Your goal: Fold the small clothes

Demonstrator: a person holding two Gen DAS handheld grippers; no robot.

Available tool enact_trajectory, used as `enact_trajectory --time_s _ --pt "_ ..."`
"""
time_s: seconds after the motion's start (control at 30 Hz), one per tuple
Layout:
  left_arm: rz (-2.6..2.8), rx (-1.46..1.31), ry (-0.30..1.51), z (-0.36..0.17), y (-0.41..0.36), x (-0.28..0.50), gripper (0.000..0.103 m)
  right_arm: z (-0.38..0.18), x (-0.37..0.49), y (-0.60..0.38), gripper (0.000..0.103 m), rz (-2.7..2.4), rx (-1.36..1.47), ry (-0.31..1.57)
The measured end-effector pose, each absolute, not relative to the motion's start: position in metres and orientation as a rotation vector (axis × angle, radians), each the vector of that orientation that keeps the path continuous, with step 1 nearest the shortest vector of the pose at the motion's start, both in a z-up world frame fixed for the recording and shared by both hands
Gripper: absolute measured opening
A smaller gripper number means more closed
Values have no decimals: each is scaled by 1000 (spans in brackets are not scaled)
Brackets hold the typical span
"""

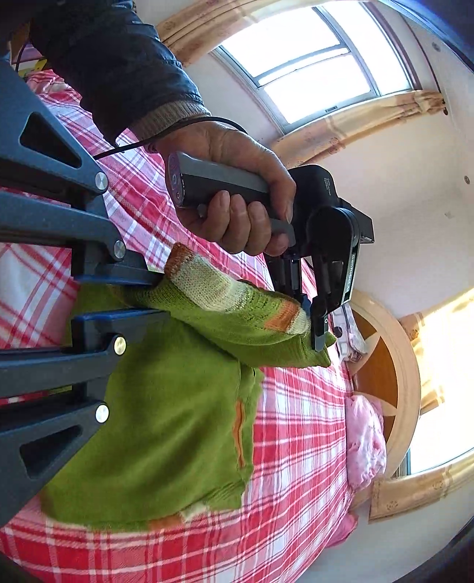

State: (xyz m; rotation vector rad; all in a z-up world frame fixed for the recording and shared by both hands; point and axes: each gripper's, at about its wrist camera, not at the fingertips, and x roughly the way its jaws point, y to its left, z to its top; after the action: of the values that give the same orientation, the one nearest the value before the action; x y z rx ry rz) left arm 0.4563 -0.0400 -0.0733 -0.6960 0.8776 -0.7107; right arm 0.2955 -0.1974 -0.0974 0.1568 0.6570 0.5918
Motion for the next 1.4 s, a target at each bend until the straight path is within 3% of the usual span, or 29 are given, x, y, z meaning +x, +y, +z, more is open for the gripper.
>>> enact_trajectory --time_s 1.07,1.13,1.2,1.23,1.27,1.3,1.4 --pt "-739 -374 1001 -110 -211 438 14 -169 297 -353 10 428 530 816" --pt "-736 -309 954 -99 -205 423 20 -168 294 -358 11 417 527 805" --pt "-710 -244 912 -91 -190 404 43 -167 291 -365 16 405 542 801" --pt "-686 -214 886 -89 -180 393 49 -165 289 -367 21 385 530 791" --pt "-654 -168 859 -87 -169 381 59 -161 285 -370 35 336 504 769" --pt "-623 -122 836 -87 -158 368 67 -158 280 -373 39 294 483 742" --pt "-545 -29 770 -92 -125 331 68 -133 270 -371 39 231 428 620"
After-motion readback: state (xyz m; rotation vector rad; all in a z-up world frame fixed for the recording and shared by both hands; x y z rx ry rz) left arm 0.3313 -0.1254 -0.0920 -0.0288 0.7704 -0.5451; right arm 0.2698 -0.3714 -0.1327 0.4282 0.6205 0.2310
